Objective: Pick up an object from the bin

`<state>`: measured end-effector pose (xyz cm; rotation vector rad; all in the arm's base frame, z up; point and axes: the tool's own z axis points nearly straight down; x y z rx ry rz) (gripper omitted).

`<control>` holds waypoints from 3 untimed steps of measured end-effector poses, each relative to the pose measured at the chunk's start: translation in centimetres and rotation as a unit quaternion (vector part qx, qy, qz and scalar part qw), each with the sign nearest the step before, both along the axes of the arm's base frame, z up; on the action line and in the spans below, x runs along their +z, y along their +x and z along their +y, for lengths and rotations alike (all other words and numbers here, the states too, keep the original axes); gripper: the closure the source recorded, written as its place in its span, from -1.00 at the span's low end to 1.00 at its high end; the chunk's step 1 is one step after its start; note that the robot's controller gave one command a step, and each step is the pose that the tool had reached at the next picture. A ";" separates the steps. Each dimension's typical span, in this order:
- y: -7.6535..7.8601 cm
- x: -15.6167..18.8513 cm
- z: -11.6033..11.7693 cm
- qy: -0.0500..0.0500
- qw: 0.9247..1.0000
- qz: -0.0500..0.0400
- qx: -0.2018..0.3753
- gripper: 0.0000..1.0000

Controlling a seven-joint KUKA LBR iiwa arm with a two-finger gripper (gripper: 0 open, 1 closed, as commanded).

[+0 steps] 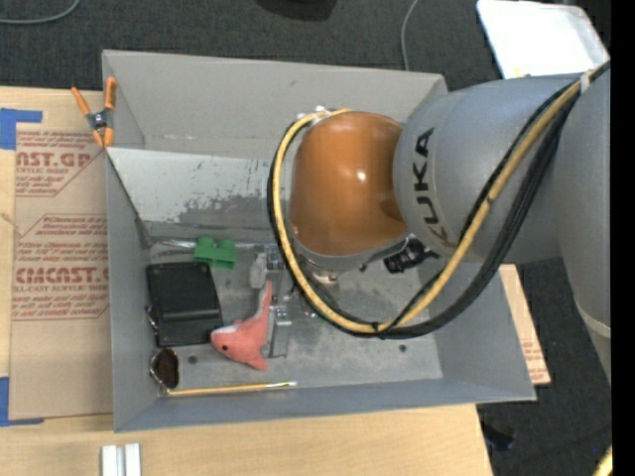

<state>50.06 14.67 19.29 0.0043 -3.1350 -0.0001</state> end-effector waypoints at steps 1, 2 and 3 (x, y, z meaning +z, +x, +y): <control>0.2 0.4 -0.1 0.001 1.000 -0.004 -0.001 -1.00; -0.4 -2.1 0.8 0.001 0.994 -0.005 0.107 -1.00; 0.3 -8.8 -0.2 0.001 0.990 -0.002 0.142 -1.00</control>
Offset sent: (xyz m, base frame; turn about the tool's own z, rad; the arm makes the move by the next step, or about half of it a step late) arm -0.0083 0.0110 -0.0349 -0.3171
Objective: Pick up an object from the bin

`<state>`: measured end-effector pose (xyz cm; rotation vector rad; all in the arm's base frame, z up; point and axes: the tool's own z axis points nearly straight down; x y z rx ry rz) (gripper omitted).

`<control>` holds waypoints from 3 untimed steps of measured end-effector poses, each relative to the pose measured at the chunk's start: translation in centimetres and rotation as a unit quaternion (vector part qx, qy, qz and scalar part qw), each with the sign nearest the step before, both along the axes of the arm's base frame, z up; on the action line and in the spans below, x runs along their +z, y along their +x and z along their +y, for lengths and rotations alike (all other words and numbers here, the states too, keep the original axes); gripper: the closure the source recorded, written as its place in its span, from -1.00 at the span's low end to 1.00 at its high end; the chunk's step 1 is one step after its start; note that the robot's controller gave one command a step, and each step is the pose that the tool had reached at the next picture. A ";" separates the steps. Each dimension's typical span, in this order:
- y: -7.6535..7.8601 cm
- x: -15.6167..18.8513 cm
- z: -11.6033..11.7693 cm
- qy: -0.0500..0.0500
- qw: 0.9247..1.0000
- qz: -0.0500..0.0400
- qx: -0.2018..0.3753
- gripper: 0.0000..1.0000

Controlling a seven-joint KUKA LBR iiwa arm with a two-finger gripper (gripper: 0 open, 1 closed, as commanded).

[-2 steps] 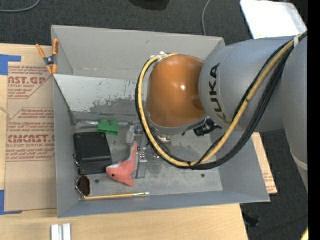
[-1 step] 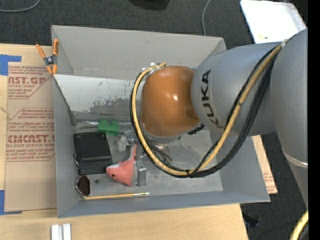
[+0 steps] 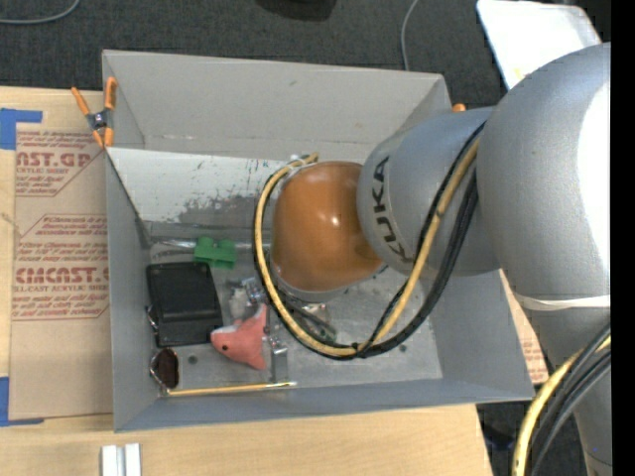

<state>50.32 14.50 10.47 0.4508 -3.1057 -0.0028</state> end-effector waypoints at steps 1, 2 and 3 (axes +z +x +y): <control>-1.6 -0.9 -0.2 0.002 1.000 -0.005 0.022 1.00; -1.6 -0.9 -0.2 0.002 1.000 -0.005 0.022 1.00; -1.5 -3.0 -1.0 0.006 0.999 -0.008 0.033 1.00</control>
Offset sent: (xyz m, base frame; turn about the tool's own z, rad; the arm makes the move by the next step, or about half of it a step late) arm 0.0000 0.0000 0.0000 0.0000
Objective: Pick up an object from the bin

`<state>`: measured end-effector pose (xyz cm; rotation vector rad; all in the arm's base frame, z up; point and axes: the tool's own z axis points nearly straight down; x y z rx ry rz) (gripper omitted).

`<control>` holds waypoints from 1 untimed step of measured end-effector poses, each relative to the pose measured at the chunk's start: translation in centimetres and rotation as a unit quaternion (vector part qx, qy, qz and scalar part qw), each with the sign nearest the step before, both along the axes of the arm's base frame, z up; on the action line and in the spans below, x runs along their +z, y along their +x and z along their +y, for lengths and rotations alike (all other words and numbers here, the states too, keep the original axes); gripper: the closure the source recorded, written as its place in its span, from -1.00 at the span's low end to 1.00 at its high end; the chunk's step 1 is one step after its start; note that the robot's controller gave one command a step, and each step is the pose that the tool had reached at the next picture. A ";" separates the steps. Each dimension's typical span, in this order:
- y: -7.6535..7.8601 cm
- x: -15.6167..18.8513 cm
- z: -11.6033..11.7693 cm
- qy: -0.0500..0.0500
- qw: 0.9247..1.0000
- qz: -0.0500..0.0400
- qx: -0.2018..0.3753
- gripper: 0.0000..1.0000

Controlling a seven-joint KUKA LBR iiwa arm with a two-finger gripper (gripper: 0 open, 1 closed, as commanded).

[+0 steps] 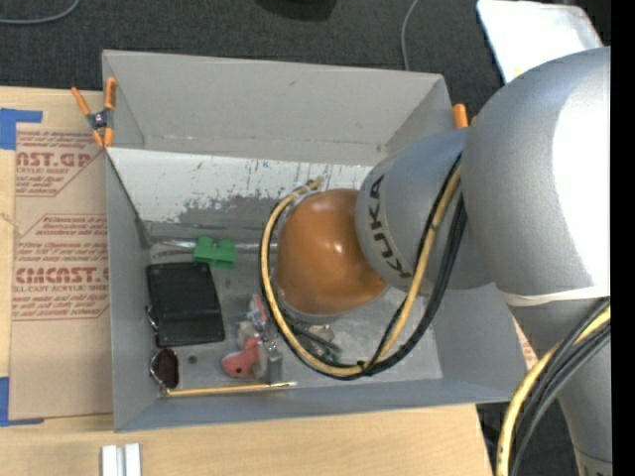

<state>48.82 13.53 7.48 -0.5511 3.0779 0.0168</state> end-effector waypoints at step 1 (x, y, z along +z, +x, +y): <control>-0.5 0.0 0.0 0.002 0.999 -0.003 -0.039 1.00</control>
Offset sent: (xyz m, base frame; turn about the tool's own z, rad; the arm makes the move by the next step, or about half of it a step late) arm 0.0000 0.0000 0.0000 0.0000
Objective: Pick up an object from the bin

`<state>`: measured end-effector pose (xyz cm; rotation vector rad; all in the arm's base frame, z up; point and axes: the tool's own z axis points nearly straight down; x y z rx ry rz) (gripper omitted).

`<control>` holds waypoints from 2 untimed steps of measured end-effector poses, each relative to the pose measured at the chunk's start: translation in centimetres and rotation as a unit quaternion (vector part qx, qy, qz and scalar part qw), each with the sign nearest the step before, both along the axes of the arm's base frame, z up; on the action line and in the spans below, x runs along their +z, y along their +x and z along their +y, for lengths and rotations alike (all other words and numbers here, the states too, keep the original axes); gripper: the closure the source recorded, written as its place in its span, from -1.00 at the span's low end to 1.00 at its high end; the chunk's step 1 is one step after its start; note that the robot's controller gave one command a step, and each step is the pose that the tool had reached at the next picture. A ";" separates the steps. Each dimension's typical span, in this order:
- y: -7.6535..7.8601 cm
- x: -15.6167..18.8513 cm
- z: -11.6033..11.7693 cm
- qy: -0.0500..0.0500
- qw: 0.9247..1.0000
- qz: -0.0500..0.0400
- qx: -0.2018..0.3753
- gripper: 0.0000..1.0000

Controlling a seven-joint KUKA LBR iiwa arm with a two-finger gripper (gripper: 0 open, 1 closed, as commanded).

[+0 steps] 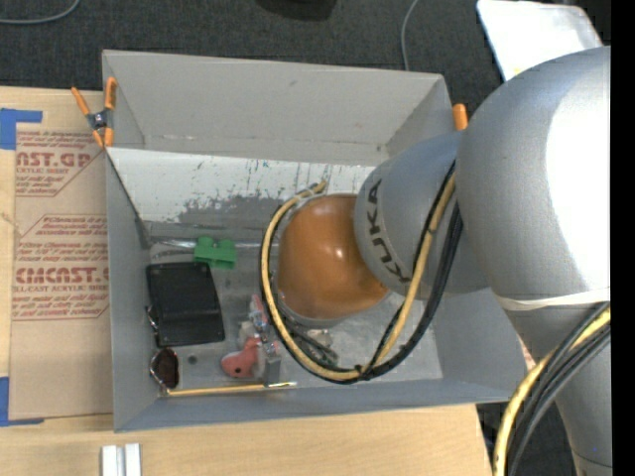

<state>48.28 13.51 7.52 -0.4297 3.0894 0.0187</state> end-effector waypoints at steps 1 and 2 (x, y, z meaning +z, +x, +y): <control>0.0 0.0 0.0 0.000 1.000 0.000 0.000 1.00; 0.0 -0.1 -0.2 0.002 1.000 -0.003 0.015 1.00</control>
Offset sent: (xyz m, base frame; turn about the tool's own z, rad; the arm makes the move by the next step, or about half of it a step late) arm -0.0030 -0.0103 -0.0052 -0.0603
